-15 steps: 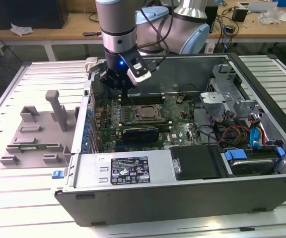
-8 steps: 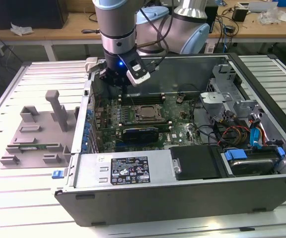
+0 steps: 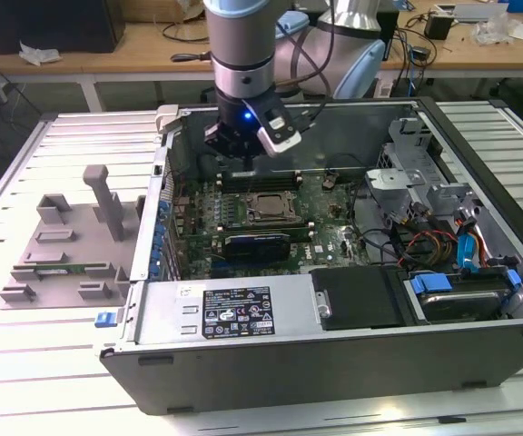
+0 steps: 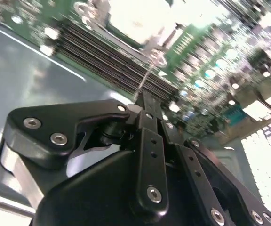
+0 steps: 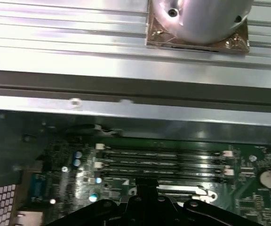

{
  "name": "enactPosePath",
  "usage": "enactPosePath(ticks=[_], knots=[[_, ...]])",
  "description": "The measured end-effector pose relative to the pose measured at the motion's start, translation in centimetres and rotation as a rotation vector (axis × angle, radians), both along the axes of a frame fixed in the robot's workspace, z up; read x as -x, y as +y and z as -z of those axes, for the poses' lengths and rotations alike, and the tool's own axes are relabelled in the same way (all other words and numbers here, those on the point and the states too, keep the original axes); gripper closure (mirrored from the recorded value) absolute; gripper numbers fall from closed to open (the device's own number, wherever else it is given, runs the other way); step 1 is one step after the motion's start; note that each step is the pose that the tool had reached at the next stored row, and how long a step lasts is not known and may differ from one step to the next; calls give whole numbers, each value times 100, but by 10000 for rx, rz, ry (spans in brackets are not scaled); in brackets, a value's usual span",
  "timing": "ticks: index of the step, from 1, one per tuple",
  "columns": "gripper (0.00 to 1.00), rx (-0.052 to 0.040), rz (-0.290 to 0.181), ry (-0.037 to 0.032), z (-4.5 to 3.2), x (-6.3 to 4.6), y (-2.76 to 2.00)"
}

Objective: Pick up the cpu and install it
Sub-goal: 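Install the first cpu locking lever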

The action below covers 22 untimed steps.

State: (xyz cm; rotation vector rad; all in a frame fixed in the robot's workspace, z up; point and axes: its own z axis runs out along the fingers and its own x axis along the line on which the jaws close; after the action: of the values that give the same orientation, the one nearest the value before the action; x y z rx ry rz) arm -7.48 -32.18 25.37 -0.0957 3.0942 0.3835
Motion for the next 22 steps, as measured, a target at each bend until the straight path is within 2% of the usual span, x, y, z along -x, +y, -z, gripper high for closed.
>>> enactPosePath(ticks=[1,7,9,11,15,22], knots=[[89,2,1,0,0,-34,0],[89,-1,2,-18,12,-36,1],[89,1,1,-230,41,-36,-1],[89,-3,0,-349,66,-37,-4],[89,3,2,-358,155,-57,-5],[89,37,124,-358,225,-148,-5]])
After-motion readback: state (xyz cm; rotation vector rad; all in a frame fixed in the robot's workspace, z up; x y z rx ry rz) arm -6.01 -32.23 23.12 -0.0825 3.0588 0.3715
